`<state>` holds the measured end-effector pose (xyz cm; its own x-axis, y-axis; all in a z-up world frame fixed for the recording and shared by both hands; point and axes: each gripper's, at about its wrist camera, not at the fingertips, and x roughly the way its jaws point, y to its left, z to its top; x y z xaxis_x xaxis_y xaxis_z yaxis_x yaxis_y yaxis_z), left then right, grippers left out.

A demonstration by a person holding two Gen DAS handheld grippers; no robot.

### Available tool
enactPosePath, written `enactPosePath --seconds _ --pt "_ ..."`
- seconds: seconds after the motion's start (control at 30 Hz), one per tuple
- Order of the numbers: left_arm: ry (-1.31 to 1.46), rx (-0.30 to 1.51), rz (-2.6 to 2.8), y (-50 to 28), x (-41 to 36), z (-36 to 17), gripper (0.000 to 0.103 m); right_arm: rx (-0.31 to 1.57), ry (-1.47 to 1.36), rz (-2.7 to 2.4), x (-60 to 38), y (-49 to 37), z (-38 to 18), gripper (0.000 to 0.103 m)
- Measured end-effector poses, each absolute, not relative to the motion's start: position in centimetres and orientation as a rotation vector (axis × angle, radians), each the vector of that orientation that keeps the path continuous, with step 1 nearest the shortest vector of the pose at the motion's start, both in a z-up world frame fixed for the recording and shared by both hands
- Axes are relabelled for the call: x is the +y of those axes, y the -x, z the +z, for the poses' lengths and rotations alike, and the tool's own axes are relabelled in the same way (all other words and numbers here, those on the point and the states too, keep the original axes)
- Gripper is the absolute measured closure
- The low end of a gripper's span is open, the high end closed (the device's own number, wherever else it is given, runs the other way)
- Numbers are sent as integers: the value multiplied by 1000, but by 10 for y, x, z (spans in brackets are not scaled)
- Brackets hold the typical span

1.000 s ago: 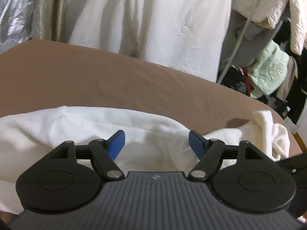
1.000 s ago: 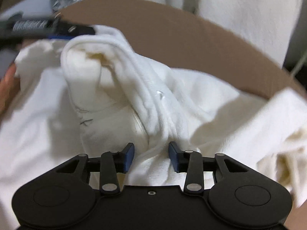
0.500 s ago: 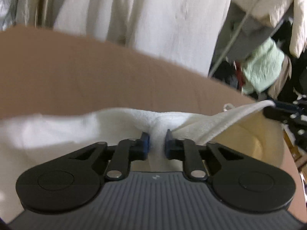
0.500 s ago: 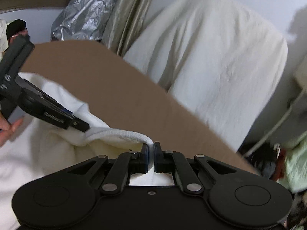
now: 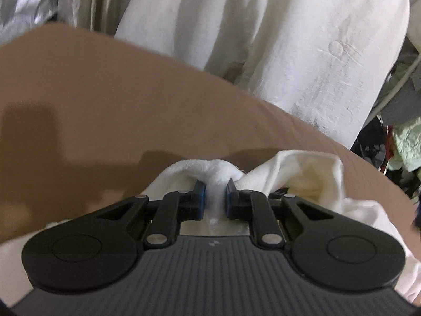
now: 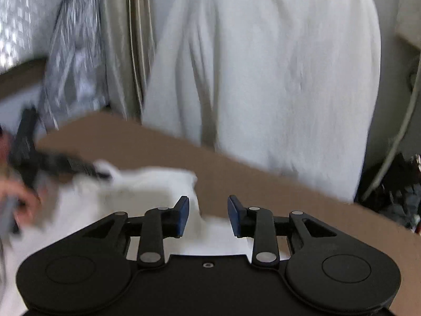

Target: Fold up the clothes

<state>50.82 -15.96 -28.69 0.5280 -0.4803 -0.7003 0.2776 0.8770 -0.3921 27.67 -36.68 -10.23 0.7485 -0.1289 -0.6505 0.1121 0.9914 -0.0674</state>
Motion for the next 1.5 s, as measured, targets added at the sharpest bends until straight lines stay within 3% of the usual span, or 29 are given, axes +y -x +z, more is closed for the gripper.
enactPosePath --seconds 0.17,0.27,0.33,0.4,0.47,0.53,0.57,0.63,0.7,0.77,0.9,0.97,1.13,1.2,1.23,1.3,1.33,1.4,1.47,1.5 --pt "401 955 -465 -515 -139 -299 88 858 154 -173 -380 -269 -159 59" --pt "653 939 -483 -511 -109 -292 84 877 135 -179 -393 -281 -165 59" --pt "656 902 -519 -502 -98 -280 80 864 135 -179 -402 -285 -162 58" --pt "588 848 -549 -492 -92 -268 71 853 124 -177 -409 -296 -163 50" --pt "489 712 -491 -478 -80 -253 47 850 102 -178 -416 -307 -163 45" --pt "443 610 -438 -471 -64 -243 36 873 69 -164 -423 -321 -170 42" --pt "426 594 -420 -471 -55 -242 33 911 42 -145 -426 -327 -177 35" --pt "367 646 -389 -476 -40 -246 33 986 -13 -105 -433 -339 -190 33" --pt "258 721 -315 -473 -23 -252 33 1062 -74 -98 -438 -350 -205 45" --pt "152 758 -226 -461 -4 -257 33 1049 -126 -161 -439 -347 -204 91" --pt "74 737 -122 -417 21 -279 31 809 -112 -325 -445 -324 -157 93" --pt "99 737 -89 -399 31 -297 23 733 -49 -395 -444 -311 -146 93" --pt "86 738 -79 -388 27 -323 23 855 279 -417 -416 -306 -182 92" --pt "69 738 -86 -389 21 -330 13 841 234 -442 -419 -305 -180 93" --pt "61 738 -90 -390 18 -334 1 832 202 -454 -421 -304 -177 93" --pt "44 738 -97 -391 12 -341 0 810 139 -463 -424 -304 -166 93" --pt "36 739 -101 -392 9 -345 5 799 122 -455 -423 -302 -160 92" --pt "19 739 -108 -393 2 -352 26 764 113 -420 -421 -297 -149 92" --pt "-68 710 -109 -387 -10 -343 99 726 102 -381 -420 -291 -140 92" --pt "-115 681 -89 -383 -17 -333 99 709 82 -368 -422 -288 -137 92"
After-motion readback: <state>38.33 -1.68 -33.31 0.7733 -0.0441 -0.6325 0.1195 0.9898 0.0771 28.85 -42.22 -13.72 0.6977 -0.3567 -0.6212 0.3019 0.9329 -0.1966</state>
